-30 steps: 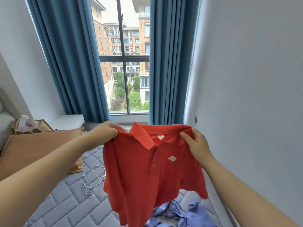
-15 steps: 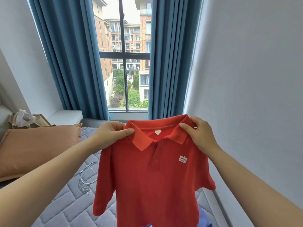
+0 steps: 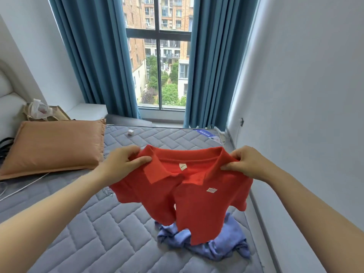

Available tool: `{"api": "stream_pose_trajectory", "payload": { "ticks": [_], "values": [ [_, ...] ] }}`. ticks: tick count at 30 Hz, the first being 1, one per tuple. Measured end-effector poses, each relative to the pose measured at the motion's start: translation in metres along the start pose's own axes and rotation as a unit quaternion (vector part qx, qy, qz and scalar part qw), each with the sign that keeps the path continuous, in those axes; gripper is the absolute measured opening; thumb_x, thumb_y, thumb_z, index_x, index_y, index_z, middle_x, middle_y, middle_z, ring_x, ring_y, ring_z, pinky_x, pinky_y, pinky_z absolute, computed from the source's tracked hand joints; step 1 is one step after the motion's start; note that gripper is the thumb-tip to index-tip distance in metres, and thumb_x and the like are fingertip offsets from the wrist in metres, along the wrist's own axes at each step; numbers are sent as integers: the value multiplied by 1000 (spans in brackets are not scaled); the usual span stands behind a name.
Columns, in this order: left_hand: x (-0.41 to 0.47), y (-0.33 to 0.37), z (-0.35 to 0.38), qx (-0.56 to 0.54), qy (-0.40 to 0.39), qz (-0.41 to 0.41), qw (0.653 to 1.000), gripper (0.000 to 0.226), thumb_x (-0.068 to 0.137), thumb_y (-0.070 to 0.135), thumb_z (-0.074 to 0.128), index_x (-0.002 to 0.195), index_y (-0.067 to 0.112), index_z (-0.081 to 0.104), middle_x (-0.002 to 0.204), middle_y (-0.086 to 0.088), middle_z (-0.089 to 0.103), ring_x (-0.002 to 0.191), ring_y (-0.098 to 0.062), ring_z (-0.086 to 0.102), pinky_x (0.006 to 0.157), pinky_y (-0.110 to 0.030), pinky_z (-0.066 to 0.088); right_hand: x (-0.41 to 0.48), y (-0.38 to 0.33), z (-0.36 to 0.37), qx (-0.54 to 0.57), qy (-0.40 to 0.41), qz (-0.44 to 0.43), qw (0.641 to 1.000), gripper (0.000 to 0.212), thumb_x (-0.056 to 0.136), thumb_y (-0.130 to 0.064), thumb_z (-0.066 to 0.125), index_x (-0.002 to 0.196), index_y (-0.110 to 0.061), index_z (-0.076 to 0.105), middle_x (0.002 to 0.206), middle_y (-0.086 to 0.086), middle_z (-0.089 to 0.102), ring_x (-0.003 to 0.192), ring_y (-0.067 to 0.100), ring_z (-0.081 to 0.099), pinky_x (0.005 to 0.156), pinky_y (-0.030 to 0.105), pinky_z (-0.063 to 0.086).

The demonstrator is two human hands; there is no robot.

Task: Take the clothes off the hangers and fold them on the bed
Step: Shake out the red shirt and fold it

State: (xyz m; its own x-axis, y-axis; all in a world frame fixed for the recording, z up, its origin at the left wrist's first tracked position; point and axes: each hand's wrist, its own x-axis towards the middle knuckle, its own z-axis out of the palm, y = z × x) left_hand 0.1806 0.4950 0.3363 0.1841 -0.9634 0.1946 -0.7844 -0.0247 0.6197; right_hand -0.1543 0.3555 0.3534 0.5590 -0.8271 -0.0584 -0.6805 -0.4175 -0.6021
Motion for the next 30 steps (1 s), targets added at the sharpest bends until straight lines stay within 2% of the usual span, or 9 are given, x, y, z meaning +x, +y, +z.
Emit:
{"api": "stream_pose_trajectory", "payload": {
  "ticks": [3,7,9,11,14,21,26,28,30],
  "values": [
    [-25,-13,18,11,-42,-27,999,40,75,45,76,61,12,58,50,4,43,50,-5,38,53,-27,31,-12,21,26,-83,69,4,994,52,82,-42,71,45,-18,44,41,-6,37,48,14,39,50,30,28],
    [-60,-30,30,84,-55,-47,994,28,82,23,75,60,13,61,47,7,45,47,-7,41,52,-27,30,-44,39,58,-138,128,51,981,49,90,-49,60,48,-27,45,50,-8,42,64,22,47,58,30,31],
    [-82,-41,29,100,-36,-66,992,26,85,19,71,63,11,60,53,5,50,51,-11,48,54,-28,34,-70,44,70,-127,124,47,983,39,91,-46,59,59,-24,58,57,-4,55,70,26,55,58,31,34],
    [-108,-46,32,117,-45,-68,990,24,86,21,70,65,13,60,58,4,54,57,-14,50,57,-30,36,-95,42,81,-131,117,16,984,23,91,-39,60,82,-23,73,80,1,71,85,28,64,64,33,42],
    [-143,-38,59,86,-98,-64,989,18,83,28,73,75,15,64,72,4,60,67,-16,58,64,-30,44,-119,27,88,-147,120,-23,982,23,93,-37,58,95,-22,74,95,3,73,95,27,64,72,36,46],
    [-189,2,161,-87,-149,-60,983,27,82,34,73,102,18,66,99,8,67,82,-9,65,76,-20,50,-162,-16,65,-203,127,-60,969,23,91,-32,60,80,-15,70,71,0,64,79,26,59,65,36,41],
    [-201,33,180,-173,-239,-38,955,70,59,51,85,120,29,59,118,19,62,106,-4,60,91,-28,51,-195,-30,37,-161,127,-86,975,25,88,-26,62,63,-27,59,54,-14,49,60,13,48,57,30,33],
    [-212,44,185,-202,-265,-17,943,67,55,46,89,115,38,60,111,24,65,104,3,61,88,-16,48,-205,-32,27,-135,142,-96,976,25,89,-24,62,65,-31,64,57,-13,57,60,9,52,58,30,39],
    [-224,53,191,-247,-229,-43,941,44,65,27,87,103,35,65,100,15,70,93,1,65,84,-19,50,-214,-31,19,-110,150,-103,977,33,89,-22,63,61,-39,60,53,-17,56,58,4,53,57,20,37]
  ]
}}
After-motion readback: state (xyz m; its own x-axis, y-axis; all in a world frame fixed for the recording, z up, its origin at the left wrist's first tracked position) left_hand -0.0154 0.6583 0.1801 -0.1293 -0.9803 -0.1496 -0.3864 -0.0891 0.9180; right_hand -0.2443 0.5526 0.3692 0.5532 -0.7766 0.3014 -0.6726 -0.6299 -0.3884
